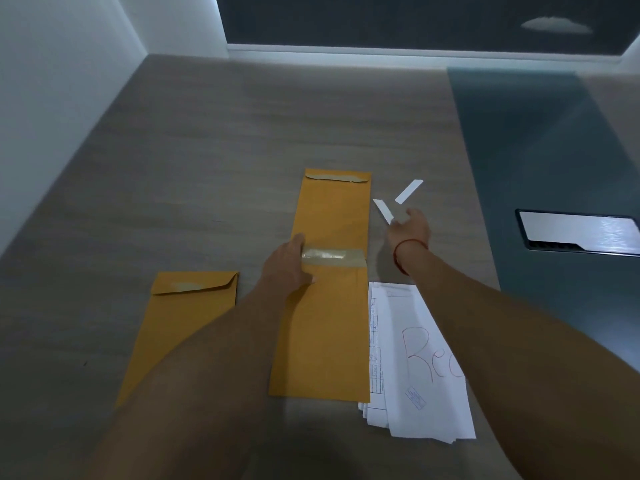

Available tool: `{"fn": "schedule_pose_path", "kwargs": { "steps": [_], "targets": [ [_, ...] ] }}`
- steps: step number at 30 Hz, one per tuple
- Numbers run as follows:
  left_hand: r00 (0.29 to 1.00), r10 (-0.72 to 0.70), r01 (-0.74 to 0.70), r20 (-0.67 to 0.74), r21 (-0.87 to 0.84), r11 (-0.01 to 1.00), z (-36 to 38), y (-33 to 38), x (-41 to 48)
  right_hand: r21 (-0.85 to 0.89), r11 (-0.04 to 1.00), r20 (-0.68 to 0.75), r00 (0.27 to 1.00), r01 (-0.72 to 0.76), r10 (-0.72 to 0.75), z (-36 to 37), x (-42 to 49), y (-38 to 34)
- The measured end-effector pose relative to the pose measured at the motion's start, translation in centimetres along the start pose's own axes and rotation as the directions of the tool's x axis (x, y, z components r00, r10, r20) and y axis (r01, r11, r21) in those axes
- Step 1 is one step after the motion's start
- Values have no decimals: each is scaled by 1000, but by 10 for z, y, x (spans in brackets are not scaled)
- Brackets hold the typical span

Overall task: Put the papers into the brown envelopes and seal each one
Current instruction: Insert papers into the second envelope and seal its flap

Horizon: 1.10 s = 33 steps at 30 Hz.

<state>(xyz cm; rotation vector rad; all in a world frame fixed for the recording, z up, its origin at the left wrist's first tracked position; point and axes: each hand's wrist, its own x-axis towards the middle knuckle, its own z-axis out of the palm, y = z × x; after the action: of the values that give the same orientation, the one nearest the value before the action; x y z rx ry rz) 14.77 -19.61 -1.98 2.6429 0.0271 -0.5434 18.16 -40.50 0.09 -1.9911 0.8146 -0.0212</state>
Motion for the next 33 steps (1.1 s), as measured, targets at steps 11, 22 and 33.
{"fn": "schedule_pose_path", "kwargs": {
  "steps": [11,22,33],
  "targets": [
    [962,95,-39,-255,216,976,27,-4,-18,-505,604,554,768,617,-321,27,-67,27],
    [992,87,-119,91,454,883,43,-31,-56,-756,93,631,759,648,-163,16,-83,58],
    [976,72,-139,207,331,934,57,-16,-57,-633,247,723,674,734,-152,37,-112,71]
  ]
}}
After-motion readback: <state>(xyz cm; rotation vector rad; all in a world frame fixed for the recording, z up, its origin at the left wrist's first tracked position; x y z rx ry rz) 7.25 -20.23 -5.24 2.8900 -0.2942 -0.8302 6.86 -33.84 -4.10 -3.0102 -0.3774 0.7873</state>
